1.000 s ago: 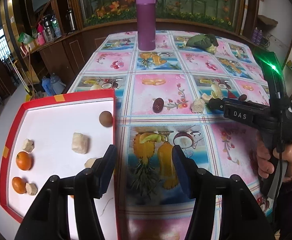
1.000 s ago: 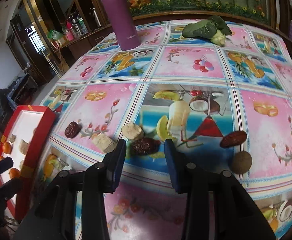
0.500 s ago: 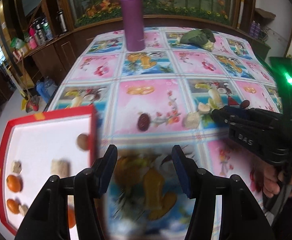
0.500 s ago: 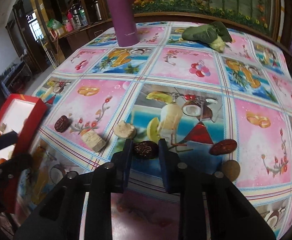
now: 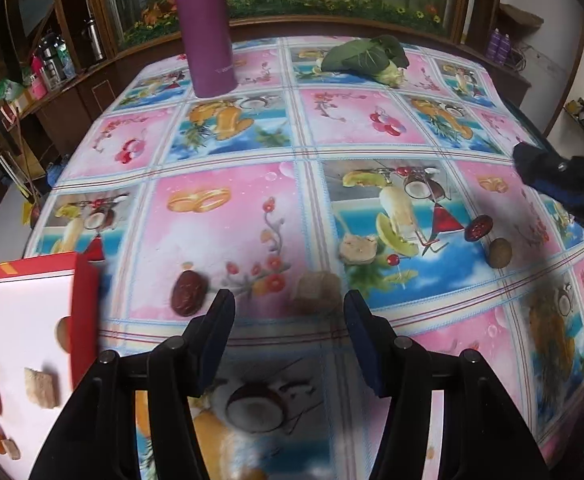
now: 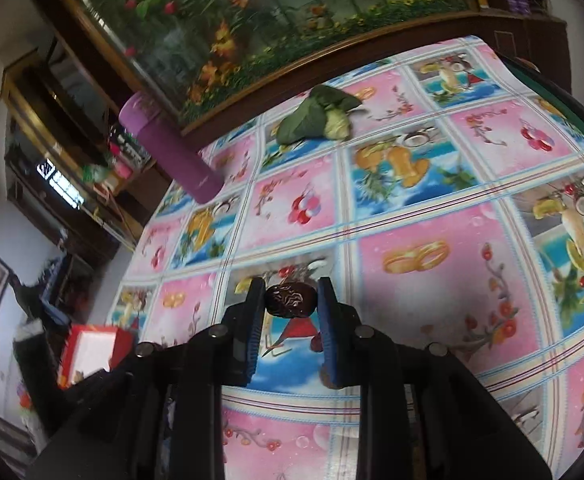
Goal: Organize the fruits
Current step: 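Grasp a dark red date with the right tool while the left grasps a beige piece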
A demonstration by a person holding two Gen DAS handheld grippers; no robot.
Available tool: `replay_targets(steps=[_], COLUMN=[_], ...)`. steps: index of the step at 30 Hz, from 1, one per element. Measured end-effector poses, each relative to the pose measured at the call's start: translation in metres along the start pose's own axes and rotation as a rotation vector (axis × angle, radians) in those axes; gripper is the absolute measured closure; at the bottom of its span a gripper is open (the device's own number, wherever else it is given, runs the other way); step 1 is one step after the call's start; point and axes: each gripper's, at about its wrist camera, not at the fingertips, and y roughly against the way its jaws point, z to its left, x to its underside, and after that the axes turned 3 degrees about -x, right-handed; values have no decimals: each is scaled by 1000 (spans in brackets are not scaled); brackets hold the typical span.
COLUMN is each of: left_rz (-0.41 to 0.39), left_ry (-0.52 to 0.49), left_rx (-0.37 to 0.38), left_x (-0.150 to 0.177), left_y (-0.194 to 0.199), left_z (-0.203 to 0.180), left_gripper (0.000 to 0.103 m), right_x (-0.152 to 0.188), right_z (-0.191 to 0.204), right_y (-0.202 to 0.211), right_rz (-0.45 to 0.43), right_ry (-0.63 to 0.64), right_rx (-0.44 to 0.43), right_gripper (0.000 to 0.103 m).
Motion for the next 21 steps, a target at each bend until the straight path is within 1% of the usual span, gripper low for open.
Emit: replay_targets(steps=[4,6,7,8,10,14,17,21], left_rz=[-3,-2,3,9,-6,-14,-28,-82], left_ry=[-31,-43,-47,-45,-58,-51,-39,-14], left_rx=[22,23,33,47,59,77,74,81], left_x=[-3,-4,-4,-3,-2,0,3,13], left_y=[-5,-8,-11,-13,-12,-11,-2,31], left_z=[-9,-12,-12,-12,-13,-11,-7,2], left_gripper=[47,59,68,71,77,77,77,77], right_x=[-6,-6,-5,-5,-4,-1,1,3], right_z=[-10,-10,-10,-9,-7,-2,3,6], right_y=[6,6,5,4,1,-3,-6,-4], right_rz=[-20,-18,-14,-8,-2,11,22,14], right_ry=[-45,-48,-44,-40,-31,-11,11,26], right_rx=[-4,-1,0,0,5,9,18,24], right_gripper=[75,75,75,75,75,75,75,75])
